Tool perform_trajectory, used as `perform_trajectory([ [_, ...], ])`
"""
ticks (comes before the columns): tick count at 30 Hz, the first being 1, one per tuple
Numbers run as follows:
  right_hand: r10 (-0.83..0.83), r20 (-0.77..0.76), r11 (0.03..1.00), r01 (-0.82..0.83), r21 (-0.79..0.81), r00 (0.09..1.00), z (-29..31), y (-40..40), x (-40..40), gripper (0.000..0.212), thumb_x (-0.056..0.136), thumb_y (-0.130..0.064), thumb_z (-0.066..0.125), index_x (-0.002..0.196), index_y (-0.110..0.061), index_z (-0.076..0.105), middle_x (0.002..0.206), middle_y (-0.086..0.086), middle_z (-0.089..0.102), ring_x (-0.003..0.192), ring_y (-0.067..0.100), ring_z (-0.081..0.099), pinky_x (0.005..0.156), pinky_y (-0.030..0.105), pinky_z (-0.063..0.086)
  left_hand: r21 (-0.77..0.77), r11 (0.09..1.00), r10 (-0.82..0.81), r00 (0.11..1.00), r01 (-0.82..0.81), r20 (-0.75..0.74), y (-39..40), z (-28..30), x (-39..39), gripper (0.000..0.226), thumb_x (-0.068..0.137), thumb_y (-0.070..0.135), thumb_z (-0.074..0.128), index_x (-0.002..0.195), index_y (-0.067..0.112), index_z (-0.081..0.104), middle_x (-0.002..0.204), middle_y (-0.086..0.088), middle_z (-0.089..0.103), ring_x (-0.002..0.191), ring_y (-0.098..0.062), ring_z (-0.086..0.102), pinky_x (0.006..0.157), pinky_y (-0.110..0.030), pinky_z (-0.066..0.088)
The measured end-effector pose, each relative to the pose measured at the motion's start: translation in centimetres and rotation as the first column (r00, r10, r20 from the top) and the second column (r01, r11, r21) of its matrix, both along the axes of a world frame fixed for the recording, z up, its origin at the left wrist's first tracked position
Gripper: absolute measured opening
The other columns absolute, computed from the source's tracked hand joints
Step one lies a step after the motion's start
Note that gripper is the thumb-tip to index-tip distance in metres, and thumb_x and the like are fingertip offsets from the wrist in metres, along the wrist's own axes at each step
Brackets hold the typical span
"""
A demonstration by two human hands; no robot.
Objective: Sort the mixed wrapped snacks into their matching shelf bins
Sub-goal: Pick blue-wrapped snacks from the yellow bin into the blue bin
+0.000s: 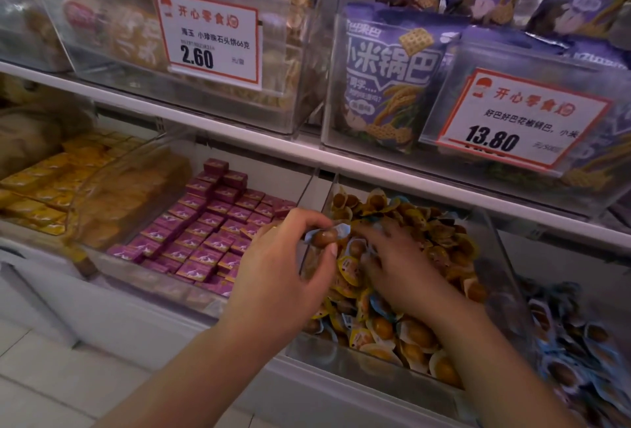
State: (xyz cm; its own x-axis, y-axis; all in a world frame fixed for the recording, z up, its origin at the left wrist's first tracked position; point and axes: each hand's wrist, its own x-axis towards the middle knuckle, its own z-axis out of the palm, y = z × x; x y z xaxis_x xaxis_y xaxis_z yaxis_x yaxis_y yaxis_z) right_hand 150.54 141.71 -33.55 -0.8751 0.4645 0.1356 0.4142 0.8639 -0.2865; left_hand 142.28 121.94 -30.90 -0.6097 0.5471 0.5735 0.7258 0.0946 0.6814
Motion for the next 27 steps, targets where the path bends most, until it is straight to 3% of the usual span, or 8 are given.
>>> perform_trajectory([
  [5, 0.053, 0.11, 0.999, -0.053, -0.003, 0.992, -1.0, -0.4, -1.3, 0.045, 0.095, -0.04, 0.055, 0.139, -0.039, 0.042, 0.129, -0.005, 0.047, 0.121, 0.018, 0.043, 0.099, 0.036, 0.042, 0.0, 1.0, 0.002, 0.998, -0.002, -0.07, 0.4, 0.0, 0.3, 0.022, 0.088, 0.032, 0.064, 0.106, 0.038, 0.053, 0.087, 0.03, 0.058, 0.092, 0.006, 0.055, 0.077, -0.01, 0.04],
  [7, 0.068, 0.039, 0.996, -0.066, -0.054, 0.997, -0.5, -0.4, -0.8, 0.039, 0.093, -0.034, 0.061, 0.131, -0.038, 0.051, 0.121, -0.009, 0.052, 0.113, 0.014, 0.049, 0.093, 0.03, 0.044, 0.007, 1.0, -0.015, 0.984, 0.017, -0.179, 0.6, 0.2, 0.6, 0.022, 0.089, 0.031, 0.061, 0.11, 0.031, 0.056, 0.089, 0.026, 0.059, 0.093, 0.014, 0.049, 0.087, -0.008, 0.037],
  [10, -0.002, -0.188, 0.991, -0.023, -0.134, 0.982, 1.3, 0.0, 0.9, 0.034, 0.089, -0.023, 0.069, 0.121, -0.031, 0.061, 0.11, -0.014, 0.056, 0.103, 0.008, 0.054, 0.08, 0.012, 0.039, -0.078, 0.99, -0.137, 0.946, 0.119, -0.294, 1.4, 0.1, 1.2, 0.032, 0.094, 0.027, 0.056, 0.127, 0.027, 0.057, 0.105, 0.014, 0.063, 0.099, 0.001, 0.054, 0.092, -0.02, 0.043],
  [13, -0.145, -0.265, 0.977, 0.096, -0.191, 0.953, 3.5, 1.3, 3.2, 0.038, 0.087, -0.026, 0.073, 0.122, -0.033, 0.062, 0.103, -0.016, 0.057, 0.096, 0.004, 0.053, 0.072, 0.01, 0.035, -0.266, 0.94, -0.27, 0.941, 0.213, -0.202, 2.5, -0.6, 2.2, 0.031, 0.098, 0.029, 0.047, 0.128, 0.034, 0.055, 0.113, 0.012, 0.056, 0.091, -0.008, 0.058, 0.075, -0.023, 0.05],
  [16, -0.144, -0.083, 0.979, 0.129, -0.157, 0.986, 4.6, 2.3, 5.8, 0.037, 0.086, -0.031, 0.073, 0.121, -0.033, 0.061, 0.109, -0.011, 0.058, 0.102, 0.009, 0.056, 0.075, 0.017, 0.039, -0.356, 0.903, -0.279, 0.958, 0.241, -0.06, 3.9, -2.1, 2.8, 0.022, 0.094, 0.025, 0.049, 0.114, 0.03, 0.055, 0.11, 0.011, 0.051, 0.078, -0.006, 0.054, 0.064, -0.02, 0.042],
  [20, -0.065, 0.05, 0.998, 0.066, -0.022, 0.997, 4.1, 2.2, 7.5, 0.037, 0.085, -0.019, 0.066, 0.12, -0.027, 0.059, 0.122, -0.001, 0.054, 0.112, 0.019, 0.054, 0.082, 0.023, 0.039, -0.469, 0.867, -0.151, 0.986, 0.166, 0.069, 5.7, -3.4, 2.6, 0.013, 0.095, 0.035, 0.045, 0.1, 0.026, 0.054, 0.1, 0.0, 0.062, 0.092, -0.023, 0.063, 0.07, -0.031, 0.043],
  [24, -0.065, 0.086, 0.997, 0.06, 0.052, 0.994, 3.4, 1.6, 6.9, 0.017, 0.082, -0.023, 0.061, 0.098, -0.026, 0.056, 0.107, 0.001, 0.052, 0.101, 0.024, 0.055, 0.079, 0.035, 0.048, -0.599, 0.795, -0.113, 0.994, 0.094, 0.005, 6.8, -4.1, 2.7, 0.041, 0.086, 0.064, 0.054, 0.105, 0.028, 0.061, 0.101, 0.003, 0.071, 0.097, -0.018, 0.066, 0.068, -0.023, 0.04],
  [27, -0.057, 0.083, 0.989, 0.045, 0.139, 0.995, 2.6, 1.6, 6.5, 0.017, 0.084, -0.035, 0.056, 0.098, -0.026, 0.061, 0.105, -0.001, 0.055, 0.102, 0.022, 0.056, 0.077, 0.035, 0.049, -0.61, 0.785, -0.105, 0.994, 0.106, 0.038, 7.1, -4.2, 2.5, 0.04, 0.081, 0.063, 0.06, 0.102, 0.029, 0.064, 0.103, 0.006, 0.072, 0.099, -0.016, 0.067, 0.073, -0.024, 0.05],
])
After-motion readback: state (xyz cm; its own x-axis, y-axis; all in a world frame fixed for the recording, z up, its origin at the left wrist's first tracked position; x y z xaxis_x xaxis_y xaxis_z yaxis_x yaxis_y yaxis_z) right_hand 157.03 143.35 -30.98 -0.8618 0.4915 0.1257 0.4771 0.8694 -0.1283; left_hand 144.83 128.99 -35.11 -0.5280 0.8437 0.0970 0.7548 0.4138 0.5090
